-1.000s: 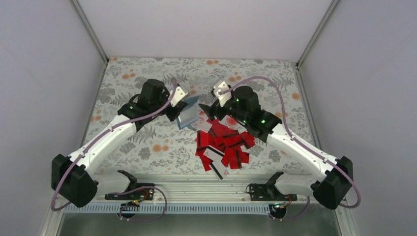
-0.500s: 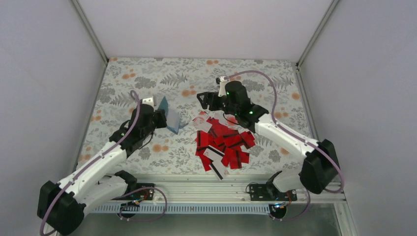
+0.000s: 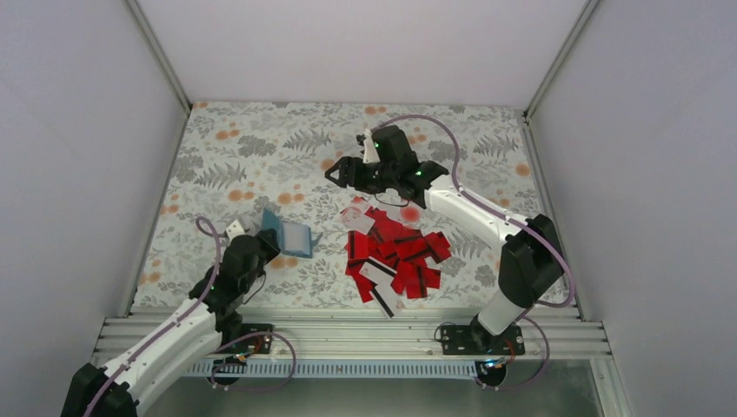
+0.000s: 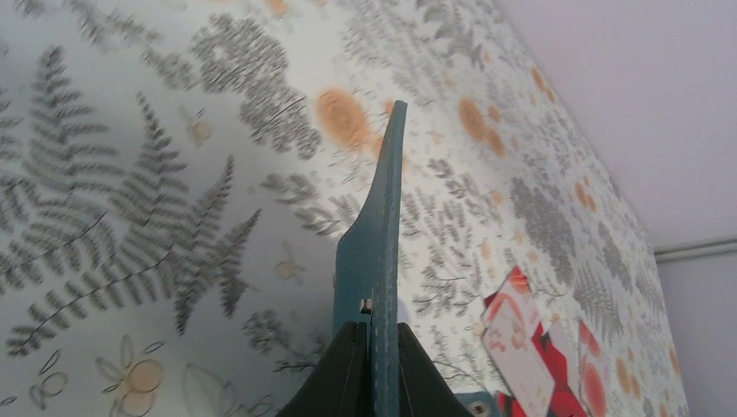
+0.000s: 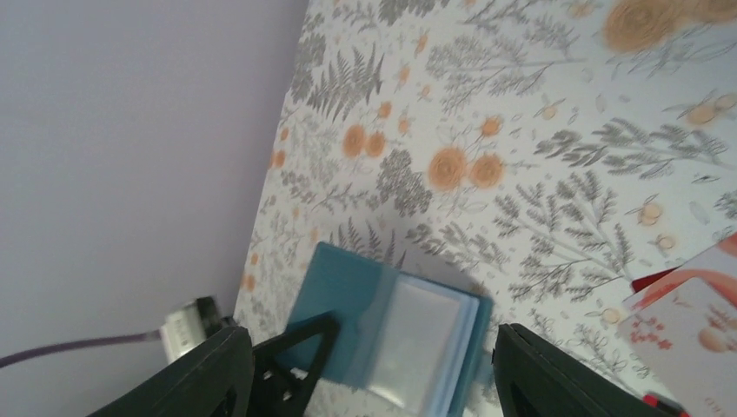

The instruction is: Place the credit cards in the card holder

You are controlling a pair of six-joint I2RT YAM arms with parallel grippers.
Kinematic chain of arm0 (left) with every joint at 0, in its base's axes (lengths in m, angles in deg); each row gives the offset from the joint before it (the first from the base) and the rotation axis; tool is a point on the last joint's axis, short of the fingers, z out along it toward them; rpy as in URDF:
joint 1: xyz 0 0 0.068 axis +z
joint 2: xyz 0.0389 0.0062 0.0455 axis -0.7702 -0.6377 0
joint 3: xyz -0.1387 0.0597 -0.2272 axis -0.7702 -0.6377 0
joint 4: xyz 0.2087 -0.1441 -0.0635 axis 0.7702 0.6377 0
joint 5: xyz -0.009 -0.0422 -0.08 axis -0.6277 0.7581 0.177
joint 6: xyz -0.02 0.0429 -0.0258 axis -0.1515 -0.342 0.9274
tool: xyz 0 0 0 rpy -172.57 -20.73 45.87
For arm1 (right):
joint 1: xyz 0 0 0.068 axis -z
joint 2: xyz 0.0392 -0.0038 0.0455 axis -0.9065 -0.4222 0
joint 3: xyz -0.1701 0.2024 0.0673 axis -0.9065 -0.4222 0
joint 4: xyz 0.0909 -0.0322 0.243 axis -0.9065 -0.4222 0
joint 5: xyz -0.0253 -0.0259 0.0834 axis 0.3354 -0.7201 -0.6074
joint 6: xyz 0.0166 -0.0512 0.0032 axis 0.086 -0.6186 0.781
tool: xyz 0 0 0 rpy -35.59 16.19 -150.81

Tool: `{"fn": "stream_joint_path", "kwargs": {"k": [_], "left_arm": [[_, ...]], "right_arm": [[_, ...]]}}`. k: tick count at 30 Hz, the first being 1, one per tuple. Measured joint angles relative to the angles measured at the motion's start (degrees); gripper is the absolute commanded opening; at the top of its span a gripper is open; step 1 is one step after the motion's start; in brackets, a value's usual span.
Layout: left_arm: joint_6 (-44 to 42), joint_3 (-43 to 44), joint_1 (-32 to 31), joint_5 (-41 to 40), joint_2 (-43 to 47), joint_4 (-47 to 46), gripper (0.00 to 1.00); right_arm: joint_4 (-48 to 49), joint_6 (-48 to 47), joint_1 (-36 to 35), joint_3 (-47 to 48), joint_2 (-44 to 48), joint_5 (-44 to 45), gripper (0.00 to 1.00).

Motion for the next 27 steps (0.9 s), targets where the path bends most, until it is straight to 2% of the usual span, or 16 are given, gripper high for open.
{"fn": "stream_joint_path", "kwargs": {"k": [5,7,13,18,20,24,27], "left_arm": [[2.78,-2.82,0.0,-0.55,-3.02,-3.02,0.15],[3.48,-1.95,0.0,-0.5,-5.57,-3.02,0.22],[7.39,-0.07,-0.02,0.42,-8.68,-0.37,0.54],[10.14,3.48,-0.07,0.46,-3.17,9.22,0.95],[11.04,6.69,-0.07,0.07,0.39,14.8,0.95],[9.92,15.56,-0.07,-0.9,3.26,24.44,0.82],[3.74,22.38,-0.07,-0.57,1.57,28.52,0.71]], "right_arm": [[0.02,-1.77,0.0,0.04,-2.73,-5.92,0.69],[0.02,-2.99,0.0,0.13,-5.77,-8.74,0.69],[-0.92,-5.73,0.0,0.15,-14.05,-15.37,0.68],[-1.51,-7.61,0.0,1.42,-16.83,-21.16,0.65],[-2.03,-8.35,0.0,2.58,-17.25,-22.86,0.66],[-3.61,-9.86,0.0,5.42,-17.31,-24.79,0.69],[-5.2,-10.84,0.0,8.35,-17.38,-25.81,0.71]]}}
